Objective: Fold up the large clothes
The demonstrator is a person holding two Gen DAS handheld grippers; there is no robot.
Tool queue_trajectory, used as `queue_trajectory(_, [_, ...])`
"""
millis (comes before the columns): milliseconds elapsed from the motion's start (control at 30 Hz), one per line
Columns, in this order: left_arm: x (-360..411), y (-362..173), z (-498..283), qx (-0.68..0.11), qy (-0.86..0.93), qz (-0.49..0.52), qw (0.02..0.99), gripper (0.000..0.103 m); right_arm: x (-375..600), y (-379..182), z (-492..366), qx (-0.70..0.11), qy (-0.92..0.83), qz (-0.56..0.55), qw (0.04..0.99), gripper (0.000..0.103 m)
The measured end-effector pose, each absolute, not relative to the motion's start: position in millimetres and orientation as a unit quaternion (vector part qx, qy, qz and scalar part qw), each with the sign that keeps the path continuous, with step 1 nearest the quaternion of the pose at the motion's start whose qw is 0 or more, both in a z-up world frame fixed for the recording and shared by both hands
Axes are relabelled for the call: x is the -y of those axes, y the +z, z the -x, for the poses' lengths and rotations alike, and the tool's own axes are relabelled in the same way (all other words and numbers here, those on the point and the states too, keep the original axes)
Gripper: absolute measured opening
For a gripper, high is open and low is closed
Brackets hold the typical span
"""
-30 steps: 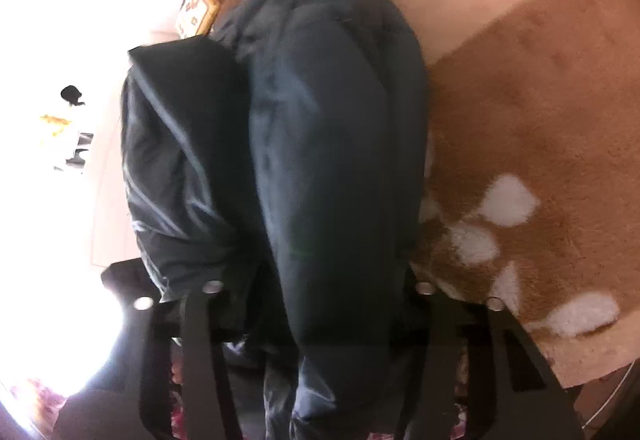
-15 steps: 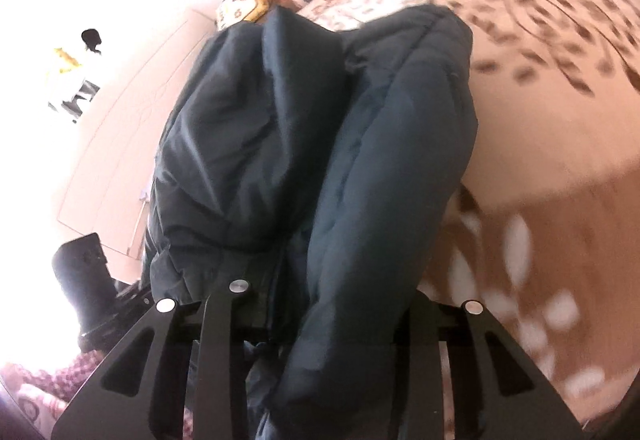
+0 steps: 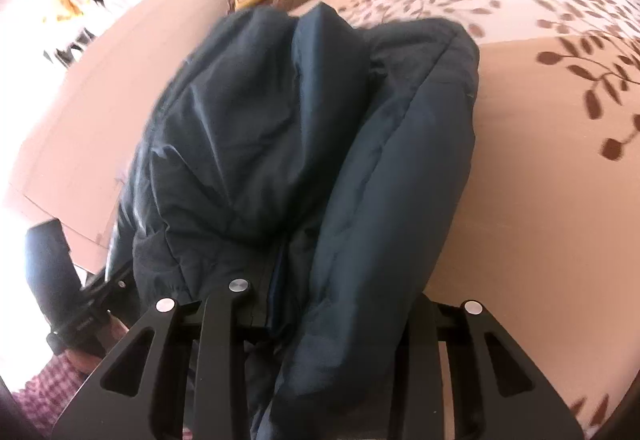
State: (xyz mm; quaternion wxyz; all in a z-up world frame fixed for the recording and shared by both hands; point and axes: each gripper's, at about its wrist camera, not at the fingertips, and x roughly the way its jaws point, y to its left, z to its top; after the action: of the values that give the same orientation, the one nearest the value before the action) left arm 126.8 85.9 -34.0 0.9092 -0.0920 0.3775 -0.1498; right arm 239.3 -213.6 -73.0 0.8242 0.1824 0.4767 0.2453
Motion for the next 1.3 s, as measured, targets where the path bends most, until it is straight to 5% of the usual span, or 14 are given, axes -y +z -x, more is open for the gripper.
queue_trajectory(100, [-87.3,-39.8,-123.8,-0.375,-0.144,0.106,0.910,0.073,214.1,-84.7,-243.2,-0.479,0.238,-0.192,0.823,0.038])
queue_trajectory(233, [-88.5,-38.3,-121.6,-0.380,-0.122,0.111,0.910,0.080,229.9,-93.4,-241.8,-0.491,0.205,-0.222,0.817,0.069])
queue_trajectory(533, [-93.2,-16.9,-78.7,-0.357,-0.087,0.098,0.925,0.082,269.4,-49.8,-209.4,-0.439,0.149,-0.265,0.845,0.072])
queue_trajectory(567, [-91.8,-14.2,-71.1,-0.349,-0.083,0.090,0.929,0.080,275.4,-41.8,-200.9,-0.425,0.138,-0.266,0.854,0.069])
queue_trajectory(633, [-89.1,-9.3,-57.8,-0.336,-0.087,0.082,0.934,0.062,278.4,-29.1,-184.7,-0.414,0.122,-0.242,0.869,0.034])
queue_trajectory(733, [-81.9,-6.5,-40.6,-0.332,-0.092,0.071,0.936,0.041,262.6,-18.1,-159.0,-0.421,0.159,-0.211,0.867,0.005])
queue_trajectory(833, [-77.5,-13.2,-38.3,-0.352,-0.105,0.076,0.927,0.033,233.7,-13.7,-135.1,-0.430,0.209,-0.168,0.862,0.004])
queue_trajectory(1300, [-72.9,-33.8,-42.4,-0.396,-0.086,0.102,0.909,0.033,194.8,-88.7,-155.9,-0.541,0.170,-0.118,0.815,0.000])
